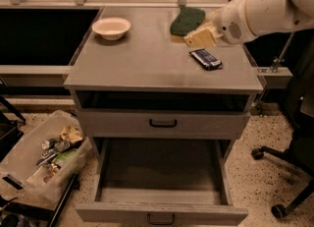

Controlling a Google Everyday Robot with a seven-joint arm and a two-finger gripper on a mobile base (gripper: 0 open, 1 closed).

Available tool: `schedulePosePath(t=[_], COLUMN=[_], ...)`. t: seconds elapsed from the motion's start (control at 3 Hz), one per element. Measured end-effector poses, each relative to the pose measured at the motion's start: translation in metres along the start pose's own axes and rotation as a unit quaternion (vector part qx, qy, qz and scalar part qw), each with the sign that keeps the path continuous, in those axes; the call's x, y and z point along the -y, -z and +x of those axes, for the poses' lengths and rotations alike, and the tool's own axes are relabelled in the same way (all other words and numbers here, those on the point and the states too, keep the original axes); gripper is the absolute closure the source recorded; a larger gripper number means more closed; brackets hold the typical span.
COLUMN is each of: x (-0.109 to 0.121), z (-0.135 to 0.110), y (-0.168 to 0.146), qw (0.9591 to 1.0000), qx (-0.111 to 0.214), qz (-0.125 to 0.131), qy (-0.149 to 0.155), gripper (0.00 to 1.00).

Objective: Place sponge into middle drawer

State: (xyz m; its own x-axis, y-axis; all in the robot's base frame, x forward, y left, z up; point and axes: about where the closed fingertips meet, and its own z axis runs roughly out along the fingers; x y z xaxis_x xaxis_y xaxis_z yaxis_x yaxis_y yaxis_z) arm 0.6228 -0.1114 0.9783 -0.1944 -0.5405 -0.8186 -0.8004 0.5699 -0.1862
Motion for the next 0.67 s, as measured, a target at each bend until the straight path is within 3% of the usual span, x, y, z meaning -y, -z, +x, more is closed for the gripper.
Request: schedulePosePath(t=[0.33, 0.67], x=[-0.078, -0.120], z=[-0.071, -0.100], y=[0.046, 0.058], qw=[0.9975, 0.9954], qx=[0.057, 0.078], qz=[0.041, 0.054], qy=[0.011, 0.012], gripper=[1.00, 1.00])
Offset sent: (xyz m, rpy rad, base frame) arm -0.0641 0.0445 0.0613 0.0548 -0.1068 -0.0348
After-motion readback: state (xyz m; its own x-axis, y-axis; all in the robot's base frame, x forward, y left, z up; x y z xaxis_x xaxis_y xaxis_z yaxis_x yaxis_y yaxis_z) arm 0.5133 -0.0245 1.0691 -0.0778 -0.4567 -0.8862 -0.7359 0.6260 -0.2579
